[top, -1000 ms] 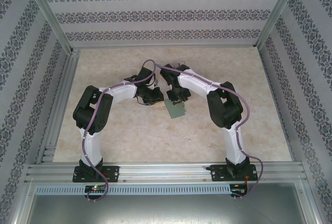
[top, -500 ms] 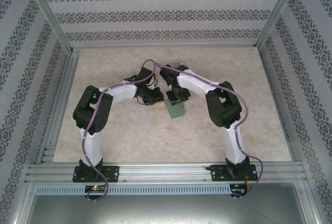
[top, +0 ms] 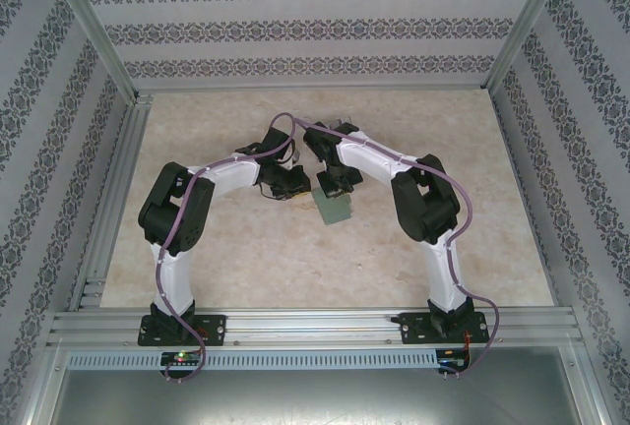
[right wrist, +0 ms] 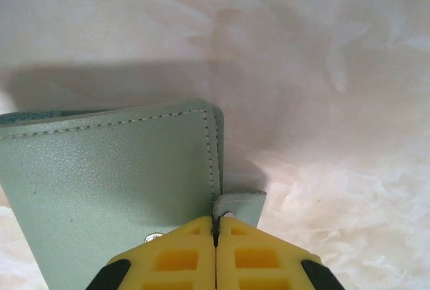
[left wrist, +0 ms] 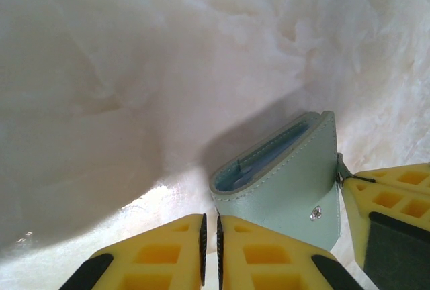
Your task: Put the credit cards into the card holder
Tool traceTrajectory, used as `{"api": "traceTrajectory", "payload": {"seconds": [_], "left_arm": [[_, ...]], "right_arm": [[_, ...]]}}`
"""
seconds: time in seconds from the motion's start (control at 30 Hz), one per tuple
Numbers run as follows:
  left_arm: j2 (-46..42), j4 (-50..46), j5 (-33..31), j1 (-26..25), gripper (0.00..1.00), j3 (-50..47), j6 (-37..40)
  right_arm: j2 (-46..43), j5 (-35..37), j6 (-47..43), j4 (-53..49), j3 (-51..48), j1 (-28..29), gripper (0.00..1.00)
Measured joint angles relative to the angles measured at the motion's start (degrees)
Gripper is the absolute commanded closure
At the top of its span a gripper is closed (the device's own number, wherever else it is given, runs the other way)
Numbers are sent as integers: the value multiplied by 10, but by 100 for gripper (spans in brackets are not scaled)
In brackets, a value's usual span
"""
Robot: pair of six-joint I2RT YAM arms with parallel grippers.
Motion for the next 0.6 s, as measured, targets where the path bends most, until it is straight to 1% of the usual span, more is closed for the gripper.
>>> {"api": "traceTrajectory", "payload": {"seconds": [0.17,0.37,0.6], "left_arm": [[0,1,7,-11,85,0,-2],[4,3,13,-28,84,0,-5],[24,7,21,-37,85,8,-11]], "right_arm": [[-38,-6,0,24,-37,-2,95],[-87,-37,-3,72,-94,-4,95],[-96,-83,-9,123,-132,-13,95]]}}
